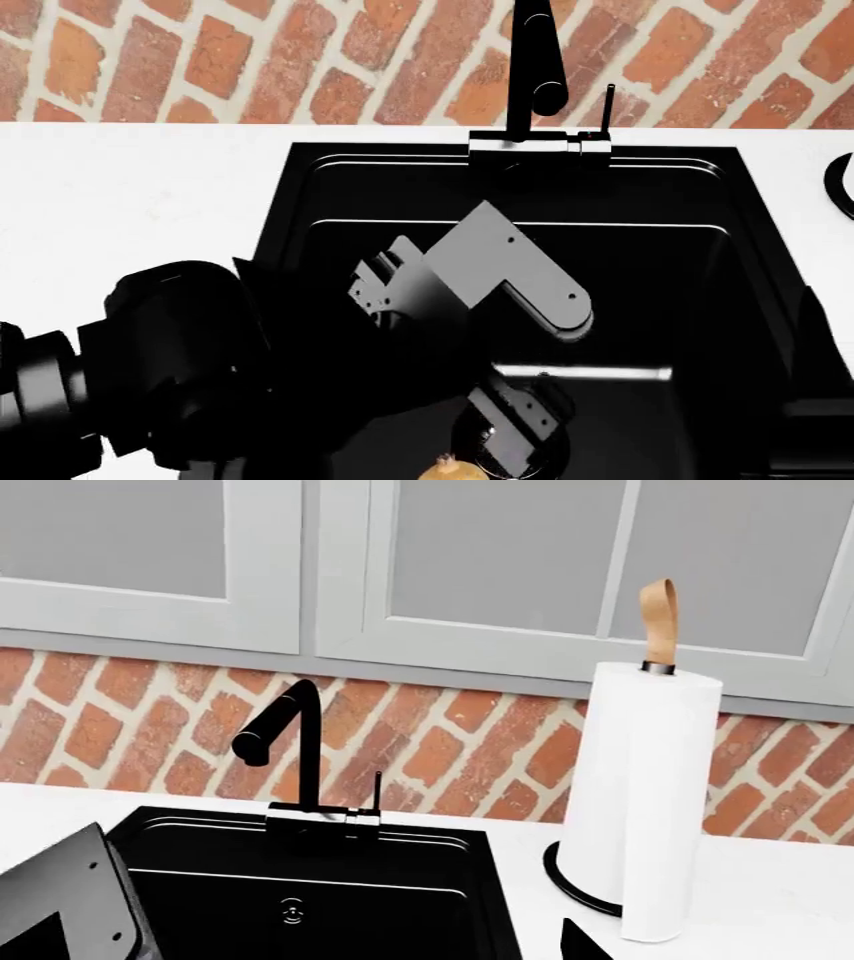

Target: There is a mixed pile of frozen fruits and vegetables on the counter. Locate all the frozen vegetables and place the items in a bowl on the counter. Take all the frozen fruits and defrost them in a running sink.

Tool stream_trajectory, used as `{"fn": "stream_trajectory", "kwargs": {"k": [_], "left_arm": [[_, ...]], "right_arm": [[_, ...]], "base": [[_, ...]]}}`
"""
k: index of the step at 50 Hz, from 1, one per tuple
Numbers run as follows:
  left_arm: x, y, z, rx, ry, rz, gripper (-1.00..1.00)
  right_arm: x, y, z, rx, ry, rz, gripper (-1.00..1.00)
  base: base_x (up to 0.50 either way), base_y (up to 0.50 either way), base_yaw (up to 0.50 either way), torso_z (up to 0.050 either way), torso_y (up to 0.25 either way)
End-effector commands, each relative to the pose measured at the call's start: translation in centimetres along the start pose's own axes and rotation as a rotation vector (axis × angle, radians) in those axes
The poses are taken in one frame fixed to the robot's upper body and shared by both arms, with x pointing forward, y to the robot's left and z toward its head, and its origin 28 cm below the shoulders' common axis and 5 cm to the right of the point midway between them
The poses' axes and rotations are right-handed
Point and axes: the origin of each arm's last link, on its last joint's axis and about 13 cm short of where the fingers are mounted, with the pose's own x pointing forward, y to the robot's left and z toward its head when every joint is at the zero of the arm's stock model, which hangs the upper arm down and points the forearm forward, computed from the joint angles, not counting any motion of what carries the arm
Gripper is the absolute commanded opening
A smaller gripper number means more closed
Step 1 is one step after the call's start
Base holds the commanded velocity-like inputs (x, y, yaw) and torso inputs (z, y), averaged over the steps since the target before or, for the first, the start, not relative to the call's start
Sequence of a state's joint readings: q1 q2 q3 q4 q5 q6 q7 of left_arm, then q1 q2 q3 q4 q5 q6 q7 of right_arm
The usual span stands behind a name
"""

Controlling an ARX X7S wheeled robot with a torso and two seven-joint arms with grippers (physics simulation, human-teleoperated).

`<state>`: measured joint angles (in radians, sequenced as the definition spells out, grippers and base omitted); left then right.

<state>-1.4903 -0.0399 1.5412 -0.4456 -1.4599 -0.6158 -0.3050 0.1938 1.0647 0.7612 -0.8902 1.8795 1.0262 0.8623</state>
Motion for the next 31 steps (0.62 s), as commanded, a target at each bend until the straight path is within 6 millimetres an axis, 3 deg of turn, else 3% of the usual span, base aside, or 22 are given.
{"fn": "stream_trajectory", "kwargs": {"k": [1, 14, 31], "left_arm": [[-4.2, 0.6, 3.0, -0.020, -0.110, -0.004, 1.00], [-8.8, 3.1, 3.9, -0.099, -0.253, 0.045, 1.00], [-14.1, 6.1, 0.8, -0.204, -0.380, 0.170, 1.00]], "right_arm": [[0.1, 0.1, -0.2, -0.026, 0.015, 0.035, 1.00], [0.4, 0.3, -0.3, -0.035, 0.018, 0.044, 1.00], [0.2, -0.1, -0.2, -0.043, 0.011, 0.008, 1.00]], "base": [[0.00, 0.00, 0.00, 0.000, 0.000], [0.00, 0.00, 0.00, 0.000, 0.000], [0.00, 0.00, 0.00, 0.000, 0.000]]}}
